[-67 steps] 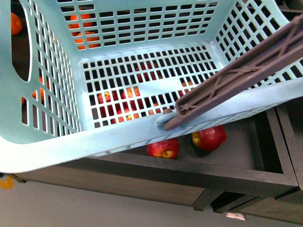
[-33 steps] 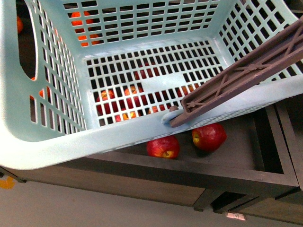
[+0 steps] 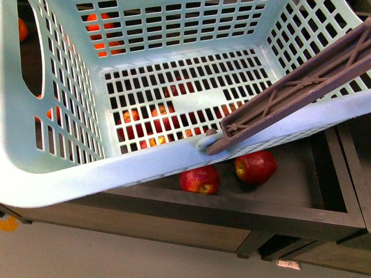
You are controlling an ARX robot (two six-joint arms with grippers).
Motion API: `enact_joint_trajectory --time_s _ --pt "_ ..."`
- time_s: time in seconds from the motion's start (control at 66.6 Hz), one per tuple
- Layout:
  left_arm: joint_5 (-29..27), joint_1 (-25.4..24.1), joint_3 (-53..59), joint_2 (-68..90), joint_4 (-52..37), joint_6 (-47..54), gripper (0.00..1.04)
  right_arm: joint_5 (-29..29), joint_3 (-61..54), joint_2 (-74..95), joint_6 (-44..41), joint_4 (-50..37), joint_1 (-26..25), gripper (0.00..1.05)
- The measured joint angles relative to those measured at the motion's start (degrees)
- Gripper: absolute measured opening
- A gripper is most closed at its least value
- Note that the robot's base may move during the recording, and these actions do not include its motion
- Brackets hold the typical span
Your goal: Pick mango and avocado into basket
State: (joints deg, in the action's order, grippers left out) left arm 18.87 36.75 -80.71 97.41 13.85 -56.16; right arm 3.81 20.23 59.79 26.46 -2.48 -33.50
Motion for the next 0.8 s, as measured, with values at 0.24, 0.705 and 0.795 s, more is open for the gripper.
enact_joint_trajectory --time_s 0.24,0.705,0.795 --pt "0.3 0.0 0.0 0.0 0.0 -0.1 0.13 -2.8 10.6 28.8 7.0 -9.3 -0.2 0.96" --pt "0.2 0.0 0.0 0.0 0.0 0.0 0.13 -3.5 31.6 65.6 21.2 -8.1 1.7 0.96" --pt "0.2 0.0 0.0 0.0 0.0 0.0 0.13 -3.3 34.1 68.0 22.3 -7.4 2.0 0.96"
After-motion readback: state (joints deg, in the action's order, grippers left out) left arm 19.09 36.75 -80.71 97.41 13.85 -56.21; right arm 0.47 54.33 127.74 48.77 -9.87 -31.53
